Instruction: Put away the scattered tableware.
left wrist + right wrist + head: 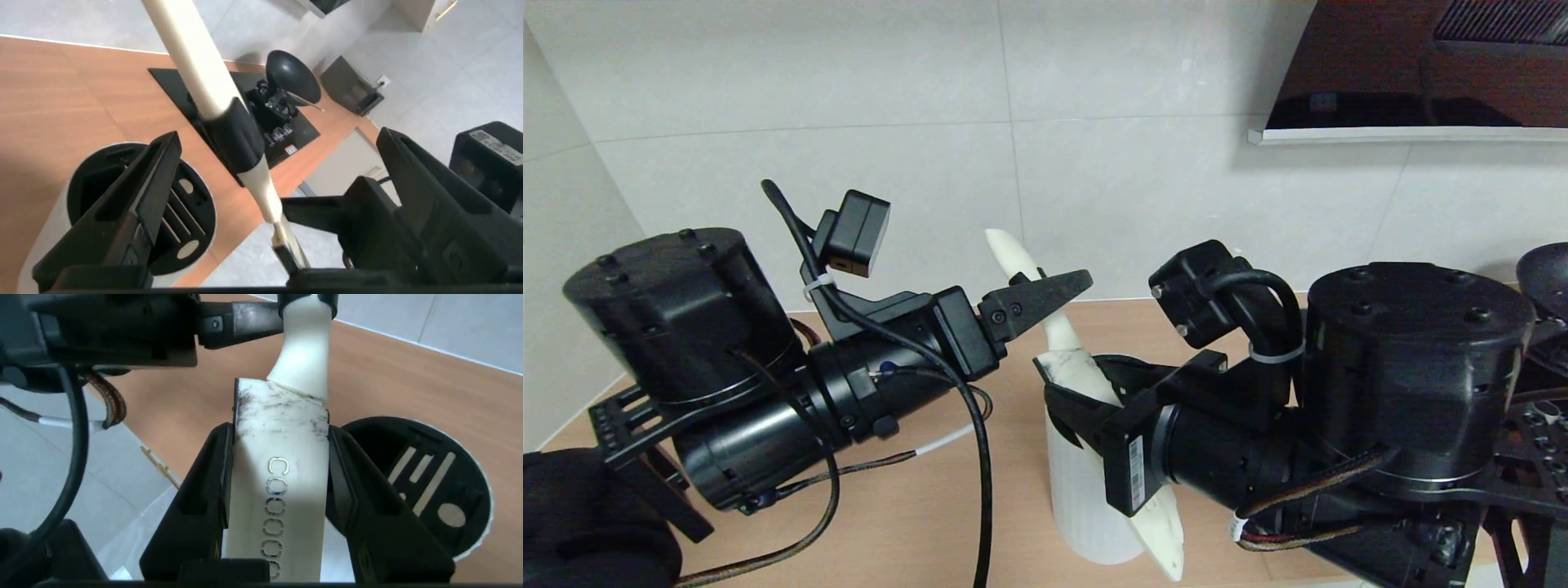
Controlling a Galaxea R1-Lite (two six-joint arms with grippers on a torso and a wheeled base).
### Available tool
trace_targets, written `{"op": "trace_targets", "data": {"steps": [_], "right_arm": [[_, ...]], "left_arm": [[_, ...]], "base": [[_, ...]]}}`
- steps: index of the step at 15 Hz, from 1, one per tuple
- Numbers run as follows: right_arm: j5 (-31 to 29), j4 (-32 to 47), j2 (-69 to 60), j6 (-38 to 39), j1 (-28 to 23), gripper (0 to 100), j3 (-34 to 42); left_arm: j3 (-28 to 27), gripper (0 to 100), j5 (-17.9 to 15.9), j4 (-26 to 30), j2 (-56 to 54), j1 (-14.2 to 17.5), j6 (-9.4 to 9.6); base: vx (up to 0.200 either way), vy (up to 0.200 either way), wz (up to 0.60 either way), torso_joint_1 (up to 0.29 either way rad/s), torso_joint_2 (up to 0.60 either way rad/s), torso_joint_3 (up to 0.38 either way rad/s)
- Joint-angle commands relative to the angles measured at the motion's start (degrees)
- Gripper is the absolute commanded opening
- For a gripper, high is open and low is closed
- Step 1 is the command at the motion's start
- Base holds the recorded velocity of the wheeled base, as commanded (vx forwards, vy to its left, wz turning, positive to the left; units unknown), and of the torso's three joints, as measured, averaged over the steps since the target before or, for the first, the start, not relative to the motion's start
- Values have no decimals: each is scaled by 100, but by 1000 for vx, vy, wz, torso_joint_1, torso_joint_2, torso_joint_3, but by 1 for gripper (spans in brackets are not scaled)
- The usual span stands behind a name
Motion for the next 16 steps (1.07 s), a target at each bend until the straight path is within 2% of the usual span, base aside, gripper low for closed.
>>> {"op": "trace_targets", "data": {"steps": [1,4,5,16], "right_arm": [[1,-6,20,-1,9,0,15],[1,-23,20,-10,9,0,59],[1,-23,20,-10,27,0,59],[-17,-260,-24,-10,115,0,147]], "left_arm": [[2,100,1,-4,-17,1,-3],[11,100,10,-4,9,1,-3],[11,0,10,-4,36,1,-3],[-15,0,10,-13,53,1,-12]], "base": [[0,0,0,0,0,0],[0,0,0,0,0,0],[0,0,0,0,0,0],[0,0,0,0,0,0]]}}
